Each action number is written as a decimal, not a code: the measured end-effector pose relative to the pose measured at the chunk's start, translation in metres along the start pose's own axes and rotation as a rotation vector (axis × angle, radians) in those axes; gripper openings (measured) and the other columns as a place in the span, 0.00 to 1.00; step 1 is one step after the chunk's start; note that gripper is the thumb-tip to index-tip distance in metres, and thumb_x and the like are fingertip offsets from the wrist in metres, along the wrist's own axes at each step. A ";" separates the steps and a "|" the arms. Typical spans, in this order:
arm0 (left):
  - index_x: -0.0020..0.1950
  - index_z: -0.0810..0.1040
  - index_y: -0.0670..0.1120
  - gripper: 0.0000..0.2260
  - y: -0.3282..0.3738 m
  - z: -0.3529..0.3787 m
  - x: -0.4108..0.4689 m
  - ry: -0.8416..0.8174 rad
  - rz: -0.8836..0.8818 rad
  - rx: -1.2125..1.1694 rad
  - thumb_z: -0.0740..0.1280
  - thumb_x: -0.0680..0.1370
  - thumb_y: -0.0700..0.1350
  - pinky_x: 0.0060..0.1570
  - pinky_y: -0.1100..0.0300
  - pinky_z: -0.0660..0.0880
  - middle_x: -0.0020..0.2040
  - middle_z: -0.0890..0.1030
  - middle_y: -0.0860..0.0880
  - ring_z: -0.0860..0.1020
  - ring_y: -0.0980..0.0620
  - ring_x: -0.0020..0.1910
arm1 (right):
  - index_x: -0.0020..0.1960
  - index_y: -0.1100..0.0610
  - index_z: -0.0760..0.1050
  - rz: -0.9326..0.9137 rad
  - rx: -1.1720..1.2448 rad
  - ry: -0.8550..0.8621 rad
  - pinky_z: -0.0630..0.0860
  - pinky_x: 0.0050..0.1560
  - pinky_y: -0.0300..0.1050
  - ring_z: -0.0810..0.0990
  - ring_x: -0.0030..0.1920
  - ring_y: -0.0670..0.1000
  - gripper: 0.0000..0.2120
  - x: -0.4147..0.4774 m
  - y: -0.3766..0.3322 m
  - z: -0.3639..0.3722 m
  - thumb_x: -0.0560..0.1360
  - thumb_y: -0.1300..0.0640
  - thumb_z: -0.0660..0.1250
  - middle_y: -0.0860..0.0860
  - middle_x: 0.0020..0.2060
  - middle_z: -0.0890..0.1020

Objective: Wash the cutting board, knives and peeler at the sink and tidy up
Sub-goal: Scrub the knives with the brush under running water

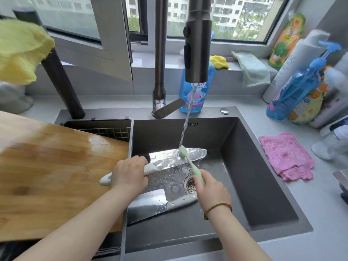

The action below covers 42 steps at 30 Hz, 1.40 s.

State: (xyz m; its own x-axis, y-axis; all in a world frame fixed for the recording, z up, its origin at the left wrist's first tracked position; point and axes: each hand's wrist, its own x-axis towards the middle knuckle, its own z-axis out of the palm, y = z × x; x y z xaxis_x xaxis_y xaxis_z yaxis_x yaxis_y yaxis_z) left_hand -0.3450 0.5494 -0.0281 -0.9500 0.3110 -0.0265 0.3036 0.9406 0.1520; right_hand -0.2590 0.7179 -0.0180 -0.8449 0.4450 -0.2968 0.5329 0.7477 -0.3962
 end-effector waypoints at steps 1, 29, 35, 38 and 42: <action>0.59 0.71 0.52 0.13 0.001 0.001 0.000 -0.002 -0.005 -0.008 0.62 0.75 0.43 0.49 0.62 0.66 0.55 0.75 0.54 0.74 0.52 0.54 | 0.64 0.47 0.67 -0.010 0.000 -0.005 0.71 0.47 0.44 0.77 0.54 0.57 0.16 -0.001 -0.002 0.000 0.80 0.46 0.50 0.54 0.53 0.80; 0.59 0.73 0.51 0.11 0.025 -0.007 -0.013 -0.012 -0.088 -0.138 0.63 0.76 0.45 0.41 0.61 0.61 0.56 0.76 0.54 0.73 0.52 0.55 | 0.68 0.43 0.64 -0.024 -0.030 -0.009 0.72 0.51 0.45 0.77 0.57 0.58 0.17 -0.022 0.027 -0.005 0.79 0.45 0.52 0.55 0.56 0.80; 0.58 0.73 0.52 0.11 0.026 -0.009 -0.014 -0.001 -0.074 -0.133 0.63 0.76 0.45 0.41 0.62 0.61 0.56 0.75 0.54 0.73 0.52 0.55 | 0.68 0.44 0.65 0.077 0.017 0.044 0.72 0.52 0.46 0.77 0.57 0.59 0.18 -0.012 0.038 -0.011 0.79 0.45 0.53 0.56 0.56 0.80; 0.59 0.72 0.51 0.11 0.025 -0.008 -0.015 -0.003 -0.064 -0.110 0.62 0.77 0.46 0.41 0.62 0.60 0.57 0.75 0.54 0.73 0.53 0.56 | 0.67 0.45 0.66 0.131 0.021 0.078 0.72 0.52 0.46 0.77 0.56 0.59 0.17 -0.012 0.043 -0.015 0.79 0.46 0.53 0.56 0.55 0.80; 0.59 0.72 0.52 0.11 0.026 -0.007 -0.016 0.002 -0.059 -0.113 0.62 0.77 0.46 0.41 0.62 0.61 0.57 0.75 0.55 0.73 0.53 0.56 | 0.68 0.42 0.62 -0.122 -0.103 -0.019 0.70 0.47 0.44 0.76 0.58 0.56 0.17 -0.029 0.021 0.001 0.80 0.45 0.50 0.50 0.57 0.79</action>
State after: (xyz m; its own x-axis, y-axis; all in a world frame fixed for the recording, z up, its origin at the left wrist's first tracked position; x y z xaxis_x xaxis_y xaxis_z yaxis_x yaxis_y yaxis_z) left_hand -0.3228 0.5677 -0.0171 -0.9662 0.2553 -0.0371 0.2373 0.9358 0.2606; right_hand -0.2228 0.7199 -0.0187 -0.9017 0.3391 -0.2683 0.4179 0.8427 -0.3395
